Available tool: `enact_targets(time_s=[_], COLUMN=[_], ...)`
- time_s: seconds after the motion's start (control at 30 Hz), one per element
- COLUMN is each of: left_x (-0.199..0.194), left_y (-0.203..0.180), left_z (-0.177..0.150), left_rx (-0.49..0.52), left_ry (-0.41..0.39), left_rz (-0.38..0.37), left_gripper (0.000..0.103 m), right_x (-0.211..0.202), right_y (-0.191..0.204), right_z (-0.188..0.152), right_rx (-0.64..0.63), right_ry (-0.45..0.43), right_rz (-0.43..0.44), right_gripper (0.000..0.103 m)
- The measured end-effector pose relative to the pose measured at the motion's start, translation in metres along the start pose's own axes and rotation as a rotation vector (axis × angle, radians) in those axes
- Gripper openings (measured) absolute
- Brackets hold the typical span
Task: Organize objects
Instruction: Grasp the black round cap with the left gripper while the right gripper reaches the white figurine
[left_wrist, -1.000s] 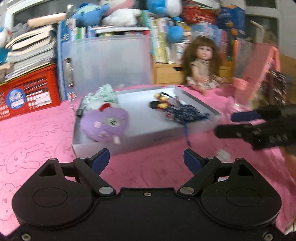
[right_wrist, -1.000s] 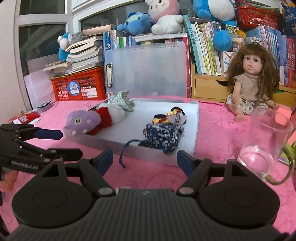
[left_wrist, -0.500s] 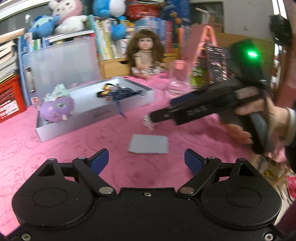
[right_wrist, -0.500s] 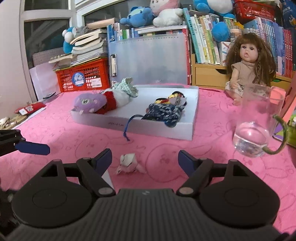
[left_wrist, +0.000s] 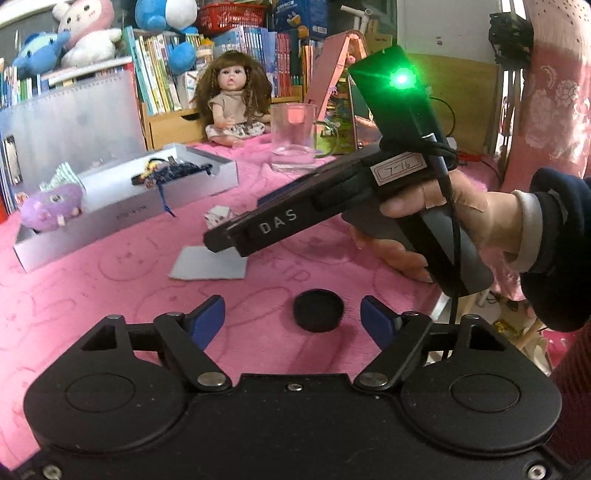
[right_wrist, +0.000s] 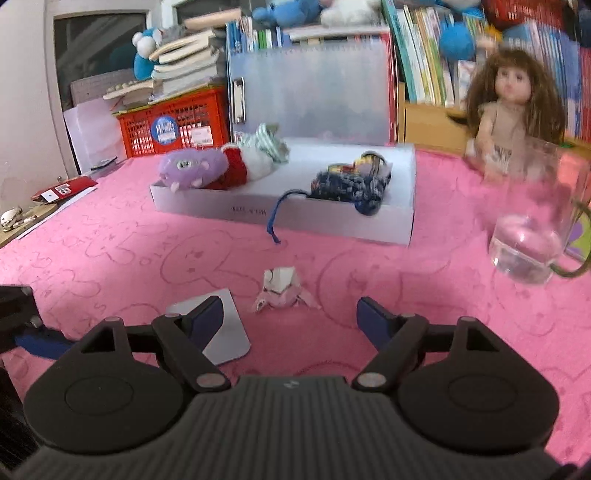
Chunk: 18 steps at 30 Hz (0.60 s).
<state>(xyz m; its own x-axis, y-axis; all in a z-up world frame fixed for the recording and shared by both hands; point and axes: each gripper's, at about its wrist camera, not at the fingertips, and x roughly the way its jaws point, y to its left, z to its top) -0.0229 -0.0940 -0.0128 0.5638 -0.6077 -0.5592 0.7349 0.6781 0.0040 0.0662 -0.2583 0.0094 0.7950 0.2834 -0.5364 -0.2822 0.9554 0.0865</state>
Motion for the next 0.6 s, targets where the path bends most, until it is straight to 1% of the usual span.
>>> enact_targets(time_s=[0.07, 0.17, 0.27, 0.37, 0.43, 0.5, 0.53, 0.6], left_x=[0.004, 0.005, 0.008, 0.009, 0.009, 0.009, 0.008, 0.007], left_y=[-0.002, -0.007, -0.01, -0.011, -0.013, -0.013, -0.013, -0.013], left_z=[-0.002, -0.003, -0.003, -0.003, -0.004, -0.005, -0.005, -0.005], left_rx=[-0.007, 0.014, 0.004, 0.007, 0.006, 0.0, -0.002, -0.009], left_ry=[0.008, -0.008, -0.016, -0.025, -0.03, -0.032, -0.034, -0.035], left_rz=[-0.01, -0.001, -0.009, -0.007, -0.01, -0.015, -0.016, -0.016], left_gripper=[0.074, 0.071, 0.067, 0.061, 0.052, 0.048, 0.042, 0.036], right_x=[0.001, 0.002, 0.001, 0.0, -0.001, -0.001, -0.001, -0.001], right_y=[0.003, 0.005, 0.001, -0.003, -0.003, -0.003, -0.003, -0.003], right_z=[-0.001, 0.0, 0.0, 0.0, 0.0, 0.0, 0.0, 0.0], right_rx=[-0.025, -0.038, -0.012, 0.013, 0.018, 0.018, 0.018, 0.018], right_ry=[0.005, 0.014, 0.013, 0.007, 0.005, 0.005, 0.005, 0.005], right_rz=[-0.001, -0.005, 0.004, 0.013, 0.014, 0.013, 0.014, 0.014], right_gripper=[0.087, 0.087, 0.087, 0.087, 0.087, 0.087, 0.087, 0.087])
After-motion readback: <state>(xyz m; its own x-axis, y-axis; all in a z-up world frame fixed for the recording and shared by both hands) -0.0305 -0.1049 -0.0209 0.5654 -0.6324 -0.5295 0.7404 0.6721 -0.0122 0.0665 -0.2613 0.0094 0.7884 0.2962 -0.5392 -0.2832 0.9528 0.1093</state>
